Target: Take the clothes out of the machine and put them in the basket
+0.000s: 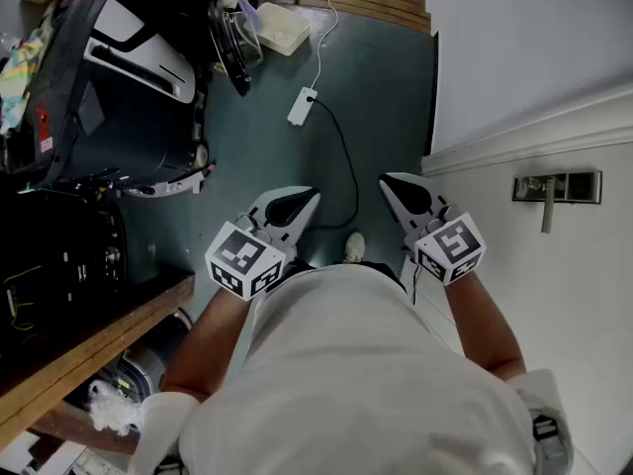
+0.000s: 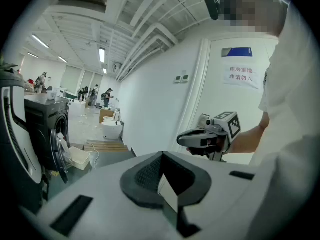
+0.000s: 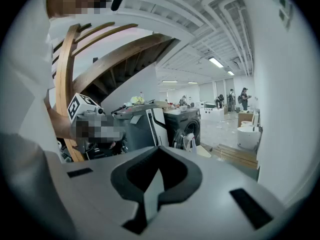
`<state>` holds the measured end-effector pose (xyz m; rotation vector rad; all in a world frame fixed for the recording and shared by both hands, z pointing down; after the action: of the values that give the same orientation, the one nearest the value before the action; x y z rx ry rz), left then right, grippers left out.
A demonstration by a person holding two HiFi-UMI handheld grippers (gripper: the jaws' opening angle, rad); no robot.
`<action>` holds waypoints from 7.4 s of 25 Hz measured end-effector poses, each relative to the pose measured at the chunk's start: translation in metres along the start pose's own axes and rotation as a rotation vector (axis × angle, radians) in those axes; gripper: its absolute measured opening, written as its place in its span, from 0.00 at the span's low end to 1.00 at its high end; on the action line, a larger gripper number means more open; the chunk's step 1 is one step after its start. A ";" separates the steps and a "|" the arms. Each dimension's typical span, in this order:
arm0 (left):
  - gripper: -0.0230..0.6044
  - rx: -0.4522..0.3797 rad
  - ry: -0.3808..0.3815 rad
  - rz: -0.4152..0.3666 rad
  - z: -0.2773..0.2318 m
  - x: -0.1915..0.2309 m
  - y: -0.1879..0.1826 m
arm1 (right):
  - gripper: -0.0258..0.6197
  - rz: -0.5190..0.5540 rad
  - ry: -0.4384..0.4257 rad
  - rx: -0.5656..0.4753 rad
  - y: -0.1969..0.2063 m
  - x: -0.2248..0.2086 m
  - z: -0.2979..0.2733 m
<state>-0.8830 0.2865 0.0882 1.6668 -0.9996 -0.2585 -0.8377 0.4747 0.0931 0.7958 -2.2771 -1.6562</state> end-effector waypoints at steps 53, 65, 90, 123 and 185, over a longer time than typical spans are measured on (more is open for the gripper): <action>0.03 0.002 0.020 0.075 -0.191 0.240 -0.117 | 0.30 0.066 -0.002 0.042 -0.099 -0.271 -0.220; 0.03 0.021 -0.136 0.133 -0.318 0.321 -0.191 | 0.31 0.084 -0.153 0.031 -0.135 -0.446 -0.303; 0.03 -0.029 -0.232 0.240 -0.465 0.469 -0.267 | 0.31 0.125 -0.340 0.154 -0.161 -0.623 -0.462; 0.03 -0.268 -0.682 0.585 -0.458 0.787 -0.260 | 0.40 0.435 -0.851 0.445 -0.148 -0.636 -0.988; 0.03 -0.464 -0.900 0.734 -0.515 0.923 -0.084 | 0.51 1.061 -1.030 0.620 0.141 -0.554 -1.402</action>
<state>0.0494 -0.0193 0.4904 0.6389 -1.9579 -0.7049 0.2403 -0.3349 0.7822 -1.3665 -2.9103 -0.8346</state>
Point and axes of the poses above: the fingertips, and each gripper's own axes: z backward along the fingers, x to its left, y out of its underside, the point moved 6 cm from there along z, backward along the fingers
